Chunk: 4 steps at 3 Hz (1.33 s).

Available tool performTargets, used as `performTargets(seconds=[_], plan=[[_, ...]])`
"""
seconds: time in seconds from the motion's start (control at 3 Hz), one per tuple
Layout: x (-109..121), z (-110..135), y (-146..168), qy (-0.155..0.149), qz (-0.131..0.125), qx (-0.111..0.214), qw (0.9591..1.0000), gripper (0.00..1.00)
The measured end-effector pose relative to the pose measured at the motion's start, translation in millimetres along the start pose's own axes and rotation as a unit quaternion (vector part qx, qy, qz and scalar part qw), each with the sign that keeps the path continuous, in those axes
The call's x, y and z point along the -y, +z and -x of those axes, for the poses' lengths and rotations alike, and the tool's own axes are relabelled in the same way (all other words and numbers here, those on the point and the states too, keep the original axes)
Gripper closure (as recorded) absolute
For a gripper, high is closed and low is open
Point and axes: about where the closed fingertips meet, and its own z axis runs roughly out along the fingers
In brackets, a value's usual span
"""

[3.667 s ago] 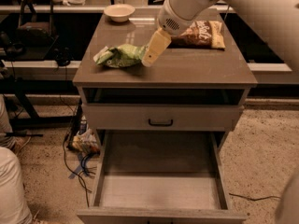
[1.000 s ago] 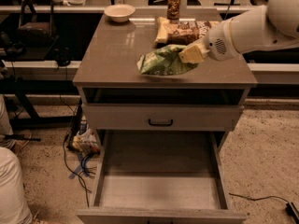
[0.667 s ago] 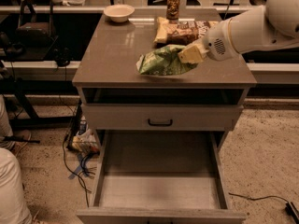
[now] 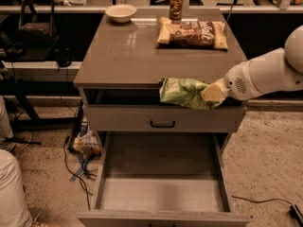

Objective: Place green jalapeno chip bag into middle drawer

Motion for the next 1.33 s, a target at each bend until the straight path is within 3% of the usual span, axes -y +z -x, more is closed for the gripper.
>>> performTargets(seconds=[0.33, 1.0, 1.33], plan=[[-13, -65, 35, 0.046, 0.027, -0.066, 0.9964, 1.00], [-13, -77, 48, 0.055, 0.028, -0.084, 0.9946, 1.00], [-18, -111, 82, 0.088, 0.063, -0.095, 0.9896, 1.00]])
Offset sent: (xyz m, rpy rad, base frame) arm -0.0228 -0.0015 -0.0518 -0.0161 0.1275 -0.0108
